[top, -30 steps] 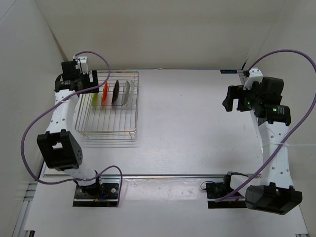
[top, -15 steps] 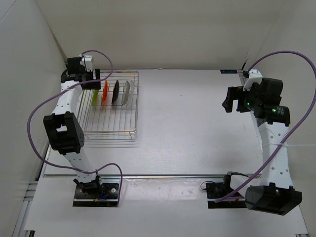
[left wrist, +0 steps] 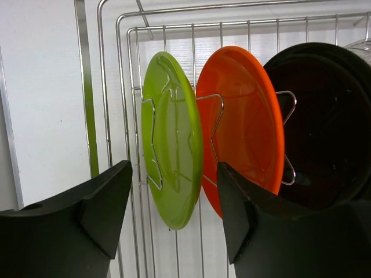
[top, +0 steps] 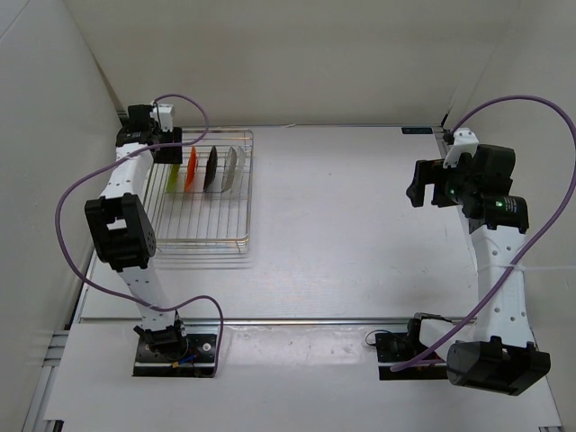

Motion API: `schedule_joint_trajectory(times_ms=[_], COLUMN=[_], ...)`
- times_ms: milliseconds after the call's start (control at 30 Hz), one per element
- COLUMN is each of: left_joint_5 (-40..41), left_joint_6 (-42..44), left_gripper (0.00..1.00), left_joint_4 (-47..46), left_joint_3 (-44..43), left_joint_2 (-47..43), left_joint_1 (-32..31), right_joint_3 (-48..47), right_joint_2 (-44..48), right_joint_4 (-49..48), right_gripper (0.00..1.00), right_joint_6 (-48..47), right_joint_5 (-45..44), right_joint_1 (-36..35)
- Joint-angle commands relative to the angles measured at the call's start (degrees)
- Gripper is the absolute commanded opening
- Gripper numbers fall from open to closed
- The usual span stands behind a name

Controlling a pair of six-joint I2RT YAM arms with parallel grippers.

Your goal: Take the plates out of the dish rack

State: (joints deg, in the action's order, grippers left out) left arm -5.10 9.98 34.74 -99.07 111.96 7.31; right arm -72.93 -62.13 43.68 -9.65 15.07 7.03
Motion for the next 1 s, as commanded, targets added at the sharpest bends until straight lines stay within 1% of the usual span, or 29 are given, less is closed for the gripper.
schedule_joint_trajectory(times_ms=[0,33,67,133,200,267,300,333,367,433,467,533,567,633,800,833,967], left_joint_5=[0.3,0.3,0.8,0.8,0.8,0.3,-0.3,-0.3,-0.3,-0.9,-0.9,-0.9,-0.9,-0.9,-0.9,-0.4,1.4], left_joint_6=[0.2,0.2,0.2,0.2,0.2,-0.3,-0.3,-0.3,-0.3,-0.3,-0.8,-0.8,-0.8,-0.8,-1.4,-1.9,-3.0], left_gripper=[0.7,0.65,0.62,0.62,0.59,0.59,0.56,0.56,0.49,0.44,0.35,0.33,0.28,0.26,0.13,0.11,0.11], left_joint_4=[0.2,0.2,-0.5,-0.5,-0.5,0.1,0.1,0.1,0.6,1.1,1.1,1.1,1.1,1.1,1.6,1.6,1.1], left_joint_3=[-0.8,-0.3,-0.2,-0.2,-0.2,-0.8,-0.8,-1.3,-1.3,-1.9,-1.9,-1.9,-1.9,-1.4,-2.0,-2.0,-2.5], left_joint_2=[-0.5,0.1,0.1,0.1,0.1,0.1,0.1,0.1,0.1,0.1,0.1,0.1,0.1,0.1,-0.4,-0.4,-1.7], left_joint_1=[0.2,0.2,0.2,0.2,-0.4,-0.4,-0.4,-0.4,-0.4,-0.9,-0.9,-0.9,-1.4,-1.4,-1.4,-1.4,-1.4], right_joint_3=[0.1,-0.5,-0.5,-0.5,-0.5,-0.5,-0.5,-0.5,-0.5,-0.5,-0.5,-0.5,-0.5,-0.5,-0.5,0.1,0.1], right_joint_2=[1.1,1.1,1.1,1.1,1.1,1.1,1.1,1.1,1.1,1.1,1.1,1.1,1.1,1.1,1.1,1.1,1.1], right_joint_4=[-1.3,-1.3,-1.3,-1.3,-1.3,-1.3,-1.3,-1.3,-1.8,-1.8,-1.8,-1.8,-1.8,-1.8,-1.3,-1.3,-1.3], right_gripper=[1.0,1.0,1.0,1.0,1.0,1.0,1.0,1.0,1.0,1.0,1.0,1.0,1.0,1.0,1.0,1.0,1.0], right_joint_6=[-0.4,-0.4,-0.4,-0.4,-0.4,-0.4,0.2,0.2,0.2,0.2,0.2,0.2,0.2,0.2,0.2,0.2,0.2], right_joint_5=[-1.4,-1.4,-2.1,-2.8,-3.4,-3.4,-3.4,-3.4,-3.4,-3.4,-3.4,-3.4,-3.4,-3.4,-3.9,-3.9,-3.9], right_joint_1=[-0.2,-0.2,-0.2,-0.2,-0.2,-0.2,-0.2,-0.2,-0.2,-0.2,-0.2,-0.2,-0.2,-0.2,-0.2,-0.2,-0.2])
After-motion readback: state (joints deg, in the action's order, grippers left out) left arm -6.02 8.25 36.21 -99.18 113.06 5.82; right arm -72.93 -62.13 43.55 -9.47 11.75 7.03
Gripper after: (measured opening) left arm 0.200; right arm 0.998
